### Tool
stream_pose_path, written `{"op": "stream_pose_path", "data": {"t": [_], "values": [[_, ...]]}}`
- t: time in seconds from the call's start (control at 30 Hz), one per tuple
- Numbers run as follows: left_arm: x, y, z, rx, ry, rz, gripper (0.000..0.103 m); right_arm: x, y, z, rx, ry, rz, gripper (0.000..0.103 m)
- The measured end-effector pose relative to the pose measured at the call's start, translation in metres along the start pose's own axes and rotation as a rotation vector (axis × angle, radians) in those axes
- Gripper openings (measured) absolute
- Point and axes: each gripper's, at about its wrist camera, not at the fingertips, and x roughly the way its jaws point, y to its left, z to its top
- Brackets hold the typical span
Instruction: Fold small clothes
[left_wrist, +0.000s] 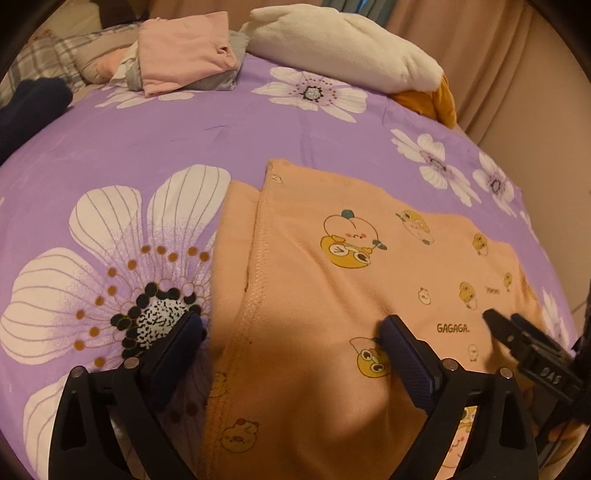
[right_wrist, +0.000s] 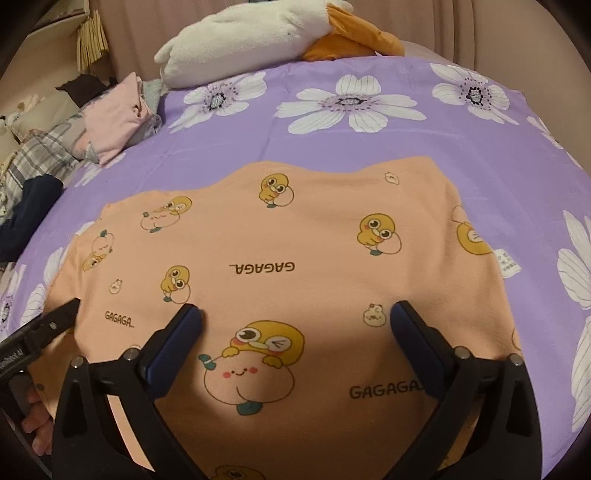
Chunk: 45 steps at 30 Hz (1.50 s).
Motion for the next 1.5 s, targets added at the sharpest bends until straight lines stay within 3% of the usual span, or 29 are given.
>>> {"op": "stream_pose_path", "data": {"t": [0.17,0.33,0.43,0.57,0.8,0.87,0.97,1.0,1.1,1.17,1.23,1.3,1.33,1.47,1.5], "values": [[0.001,-0.002,0.001,0.000,0.000,0.003,0.096,0.004,0.006,0.000,-0.021,0.003,-0.025,0.103],[0.003,-0.003,-0.001,0.020,0.009,0.033,0.097,0.001,0.001,-0.001,0.005,-0.014,0.009,0.103],[0.002,0.000,-0.001,0.012,0.008,0.020,0.097,-0.001,-0.004,-0.002,0.028,-0.025,0.040,0.103],[-0.003,0.011,-0.001,-0.036,-0.010,-0.054,0.096,0.000,0.000,-0.003,0.010,-0.022,0.024,0.103],[-0.002,0.004,-0.002,-0.005,0.019,-0.036,0.094,-0.002,-0.005,-0.004,0.030,-0.033,0.054,0.103],[-0.005,0.000,0.000,0.007,0.076,-0.067,0.094,-0.003,-0.007,-0.004,0.039,-0.038,0.067,0.103],[-0.011,-0.006,0.004,0.037,0.207,-0.223,0.094,-0.005,-0.011,-0.004,0.057,-0.047,0.094,0.103],[-0.012,-0.006,0.005,0.036,0.225,-0.244,0.094,-0.005,-0.012,-0.004,0.060,-0.048,0.098,0.103],[-0.010,0.009,0.008,-0.082,0.249,-0.288,0.086,-0.005,-0.011,-0.004,0.060,-0.048,0.101,0.103],[-0.010,0.028,0.010,-0.255,0.257,-0.358,0.075,-0.005,-0.012,-0.004,0.060,-0.047,0.101,0.103],[-0.004,0.041,0.009,-0.392,0.297,-0.427,0.055,-0.005,-0.012,-0.004,0.063,-0.049,0.106,0.103],[0.004,0.045,0.007,-0.480,0.333,-0.411,0.043,-0.006,-0.014,-0.004,0.070,-0.051,0.118,0.103],[0.004,0.041,0.007,-0.464,0.326,-0.383,0.041,-0.006,-0.014,-0.004,0.073,-0.052,0.122,0.103],[-0.007,-0.001,0.005,-0.210,0.274,-0.271,0.041,-0.006,-0.015,-0.003,0.075,-0.052,0.132,0.103],[-0.007,-0.005,0.003,-0.188,0.268,-0.259,0.041,-0.007,-0.017,-0.003,0.081,-0.055,0.143,0.103]]}}
